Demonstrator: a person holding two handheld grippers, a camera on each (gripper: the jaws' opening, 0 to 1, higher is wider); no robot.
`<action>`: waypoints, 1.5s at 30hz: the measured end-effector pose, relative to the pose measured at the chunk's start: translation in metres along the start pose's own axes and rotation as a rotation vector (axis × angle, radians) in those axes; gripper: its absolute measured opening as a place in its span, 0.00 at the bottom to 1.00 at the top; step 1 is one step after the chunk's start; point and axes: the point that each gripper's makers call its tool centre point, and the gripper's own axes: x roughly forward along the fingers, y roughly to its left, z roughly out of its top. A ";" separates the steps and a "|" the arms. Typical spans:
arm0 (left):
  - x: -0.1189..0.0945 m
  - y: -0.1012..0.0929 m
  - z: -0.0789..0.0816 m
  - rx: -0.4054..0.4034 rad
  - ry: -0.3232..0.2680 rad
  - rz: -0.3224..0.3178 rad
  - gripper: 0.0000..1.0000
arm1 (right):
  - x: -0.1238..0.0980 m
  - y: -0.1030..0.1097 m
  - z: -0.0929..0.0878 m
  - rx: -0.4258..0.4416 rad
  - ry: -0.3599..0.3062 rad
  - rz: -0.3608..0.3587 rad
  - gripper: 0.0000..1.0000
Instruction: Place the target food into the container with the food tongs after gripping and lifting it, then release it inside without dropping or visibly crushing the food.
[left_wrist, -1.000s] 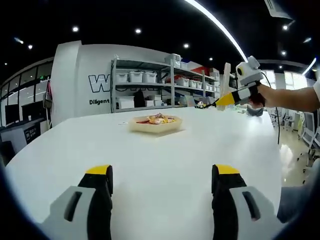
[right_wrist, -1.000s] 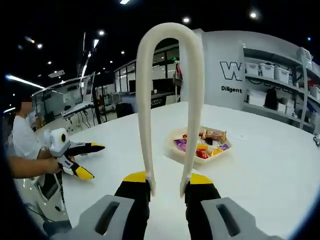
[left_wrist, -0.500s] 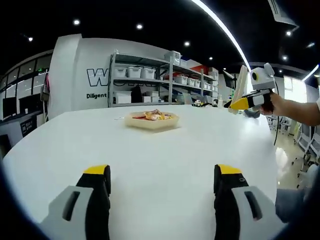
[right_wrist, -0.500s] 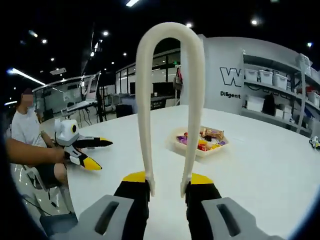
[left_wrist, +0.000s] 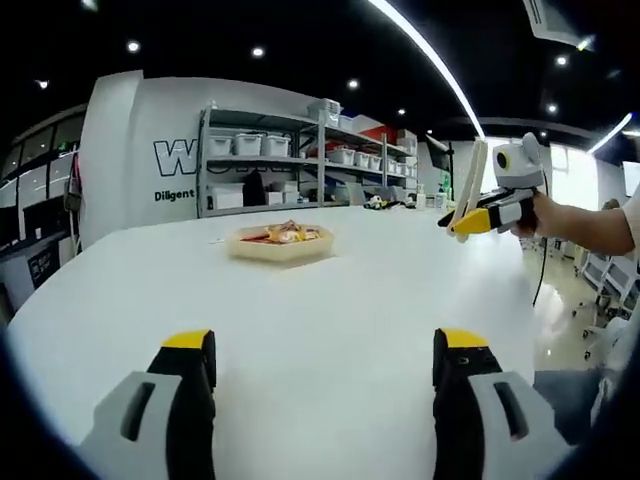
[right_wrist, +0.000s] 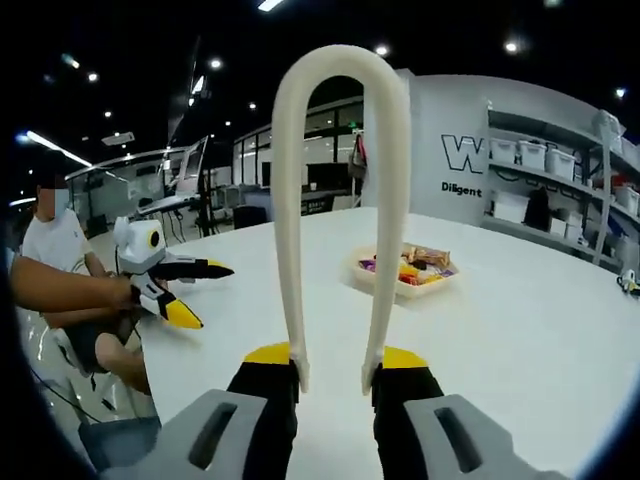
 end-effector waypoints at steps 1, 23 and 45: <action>0.000 -0.002 0.001 0.000 -0.003 -0.005 0.88 | 0.001 0.001 0.000 0.000 0.001 0.001 0.23; 0.014 -0.092 0.043 0.123 -0.031 -0.245 0.84 | 0.018 0.087 0.021 0.160 -0.109 0.231 0.24; 0.010 -0.136 0.063 0.145 -0.091 -0.403 0.37 | 0.007 0.105 0.045 0.470 -0.222 0.410 0.25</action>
